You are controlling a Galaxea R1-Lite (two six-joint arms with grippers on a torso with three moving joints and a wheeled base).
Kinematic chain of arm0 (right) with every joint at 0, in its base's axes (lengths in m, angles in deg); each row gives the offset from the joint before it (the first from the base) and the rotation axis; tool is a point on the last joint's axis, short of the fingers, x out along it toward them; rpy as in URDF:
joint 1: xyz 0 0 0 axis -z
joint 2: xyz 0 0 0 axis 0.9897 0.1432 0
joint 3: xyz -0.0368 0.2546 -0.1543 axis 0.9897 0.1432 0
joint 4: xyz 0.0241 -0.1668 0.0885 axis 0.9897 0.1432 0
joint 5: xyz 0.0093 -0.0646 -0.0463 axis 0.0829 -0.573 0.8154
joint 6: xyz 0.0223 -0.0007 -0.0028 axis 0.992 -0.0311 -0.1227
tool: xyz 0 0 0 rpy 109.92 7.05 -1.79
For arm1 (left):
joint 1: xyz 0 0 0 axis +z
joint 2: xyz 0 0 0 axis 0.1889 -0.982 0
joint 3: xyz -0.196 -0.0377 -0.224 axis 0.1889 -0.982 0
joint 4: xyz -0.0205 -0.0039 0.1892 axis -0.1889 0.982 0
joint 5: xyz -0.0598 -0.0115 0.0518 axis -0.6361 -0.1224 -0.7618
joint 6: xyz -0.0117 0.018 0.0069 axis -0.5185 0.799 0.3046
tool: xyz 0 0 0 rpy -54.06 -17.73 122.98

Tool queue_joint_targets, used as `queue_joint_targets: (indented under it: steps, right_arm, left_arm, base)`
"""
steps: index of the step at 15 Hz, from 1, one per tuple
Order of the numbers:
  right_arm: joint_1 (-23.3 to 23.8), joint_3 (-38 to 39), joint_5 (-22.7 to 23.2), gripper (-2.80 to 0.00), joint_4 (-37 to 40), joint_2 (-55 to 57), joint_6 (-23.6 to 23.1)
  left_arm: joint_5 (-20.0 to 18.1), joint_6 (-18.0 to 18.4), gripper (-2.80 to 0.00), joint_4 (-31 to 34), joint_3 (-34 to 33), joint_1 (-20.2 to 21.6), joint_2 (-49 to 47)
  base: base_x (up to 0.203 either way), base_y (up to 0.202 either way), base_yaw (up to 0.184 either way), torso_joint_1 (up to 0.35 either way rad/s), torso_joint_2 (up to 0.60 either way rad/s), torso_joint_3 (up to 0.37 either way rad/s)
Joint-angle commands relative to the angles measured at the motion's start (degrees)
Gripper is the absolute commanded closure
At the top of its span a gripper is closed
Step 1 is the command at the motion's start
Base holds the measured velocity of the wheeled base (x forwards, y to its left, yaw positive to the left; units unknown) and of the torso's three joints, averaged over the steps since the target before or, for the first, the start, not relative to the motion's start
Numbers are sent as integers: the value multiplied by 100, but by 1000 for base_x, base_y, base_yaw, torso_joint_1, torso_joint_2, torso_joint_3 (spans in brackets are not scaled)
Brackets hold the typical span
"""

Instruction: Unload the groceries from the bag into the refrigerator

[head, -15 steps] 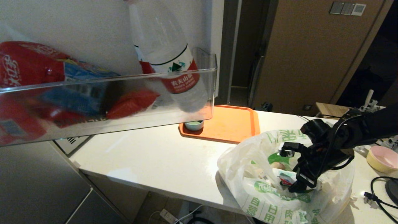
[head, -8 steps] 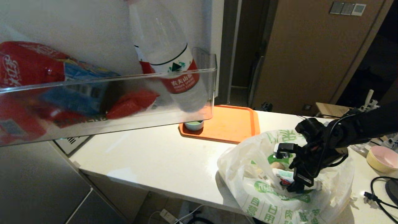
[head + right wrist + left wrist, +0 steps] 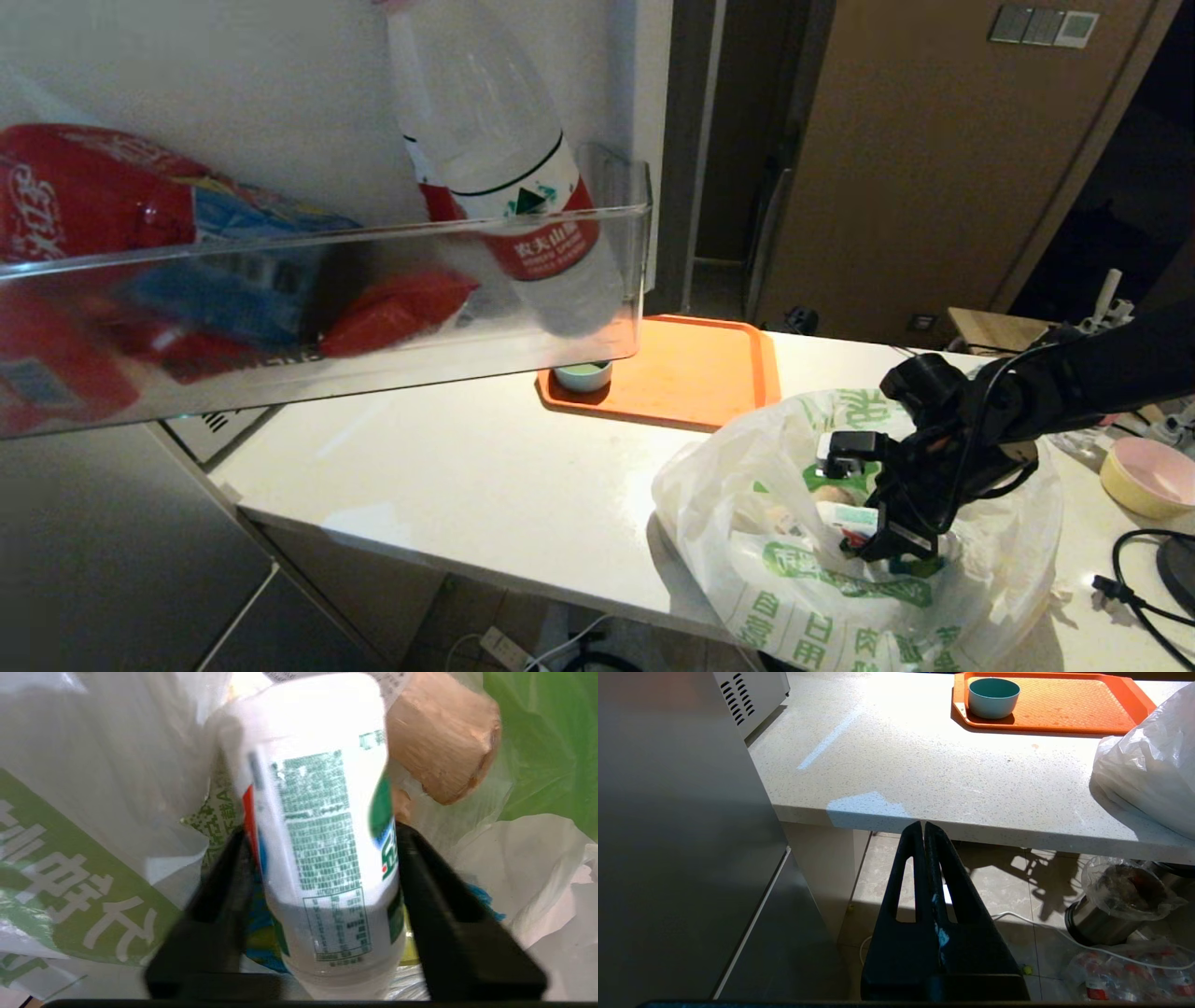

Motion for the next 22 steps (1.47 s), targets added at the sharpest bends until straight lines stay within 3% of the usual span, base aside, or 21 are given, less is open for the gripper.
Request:
queue_joint_targets:
  steps: [1,7,10,19,22]
  right_arm:
    - [-5,24,7,0,12,6,-30]
    - [4,73,8,0,126,-245,-9]
    - [-2,80,25,0,602,-666,78]
    - [-32,610,-93,0,870,-1919,1131]
    - [-359,897,-57,0,862,-2238,1723]
  left_arm:
    - [1,1,0,0,0,6,-9]
    - [1,1,0,0,0,-2,-9]
    - [1,1,0,0,0,-2,-9]
    - [3,1,0,0,0,-1,-9]
    - [1,1,0,0,0,-2,-9]
  base:
    - [0,0,0,0,0,0]
    - [0,0,0,0,0,0]
    - [0,0,0,0,0,0]
    - [0,0,0,0,0,0]
    - [0,0,0,0,0,0]
